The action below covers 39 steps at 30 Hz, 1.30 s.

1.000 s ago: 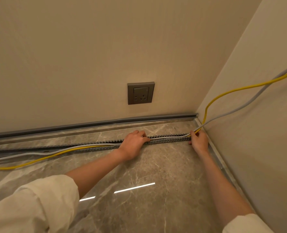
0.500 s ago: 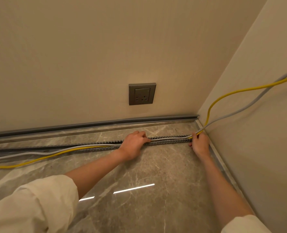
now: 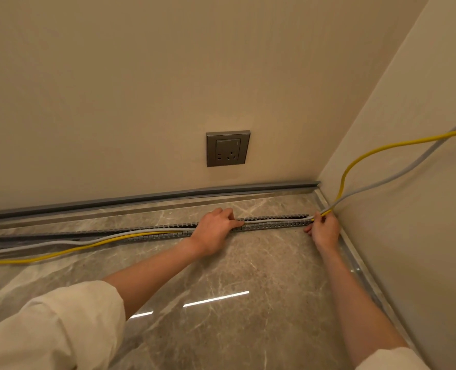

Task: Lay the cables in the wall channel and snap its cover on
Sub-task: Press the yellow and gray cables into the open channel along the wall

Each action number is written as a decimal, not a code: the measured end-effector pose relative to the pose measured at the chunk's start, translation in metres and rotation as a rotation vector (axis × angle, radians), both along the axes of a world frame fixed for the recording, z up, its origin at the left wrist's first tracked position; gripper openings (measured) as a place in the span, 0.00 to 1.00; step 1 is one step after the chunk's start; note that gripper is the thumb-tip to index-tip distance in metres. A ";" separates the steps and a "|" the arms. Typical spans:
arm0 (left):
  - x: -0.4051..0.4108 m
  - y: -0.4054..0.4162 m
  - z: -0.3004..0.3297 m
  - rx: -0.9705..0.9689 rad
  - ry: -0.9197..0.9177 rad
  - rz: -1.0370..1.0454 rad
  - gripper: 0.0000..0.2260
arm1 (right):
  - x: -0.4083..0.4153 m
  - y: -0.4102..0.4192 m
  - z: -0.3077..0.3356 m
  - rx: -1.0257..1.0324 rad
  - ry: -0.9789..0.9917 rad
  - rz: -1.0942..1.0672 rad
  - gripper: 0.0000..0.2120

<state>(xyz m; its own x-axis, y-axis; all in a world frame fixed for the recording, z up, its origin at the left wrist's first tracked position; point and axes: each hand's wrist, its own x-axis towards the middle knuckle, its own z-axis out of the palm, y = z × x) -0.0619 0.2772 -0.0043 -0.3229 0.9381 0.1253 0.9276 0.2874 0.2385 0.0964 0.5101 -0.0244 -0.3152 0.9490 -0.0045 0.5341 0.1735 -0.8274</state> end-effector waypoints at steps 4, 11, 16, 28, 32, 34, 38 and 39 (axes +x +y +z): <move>0.001 0.001 -0.001 0.004 0.013 -0.004 0.20 | 0.001 0.005 0.001 -0.071 0.001 0.003 0.08; 0.001 -0.004 0.001 0.009 0.145 -0.087 0.20 | -0.005 0.015 0.009 -0.162 -0.029 -0.010 0.08; 0.002 -0.005 0.000 0.014 0.180 -0.103 0.20 | -0.009 0.016 0.012 -0.103 -0.106 -0.053 0.13; 0.007 -0.009 0.006 0.035 0.033 0.028 0.07 | -0.011 -0.024 0.012 0.094 0.164 -0.353 0.14; 0.004 -0.007 0.008 0.037 0.033 0.008 0.06 | -0.012 -0.031 0.011 0.194 0.195 -0.313 0.08; 0.006 -0.003 0.007 0.045 0.049 0.004 0.06 | -0.014 -0.033 0.012 0.278 0.146 -0.242 0.08; 0.010 0.009 0.005 0.083 0.062 -0.014 0.06 | -0.011 -0.031 0.012 0.351 0.058 -0.168 0.11; 0.010 0.012 0.005 0.083 0.058 -0.020 0.06 | -0.009 -0.030 0.011 0.370 0.016 -0.143 0.12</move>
<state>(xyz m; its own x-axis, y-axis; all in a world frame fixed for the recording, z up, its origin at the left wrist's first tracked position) -0.0520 0.2890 0.0009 -0.2940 0.9298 0.2213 0.9460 0.2499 0.2067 0.0877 0.4804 -0.0138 -0.1773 0.9199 0.3497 0.5616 0.3864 -0.7316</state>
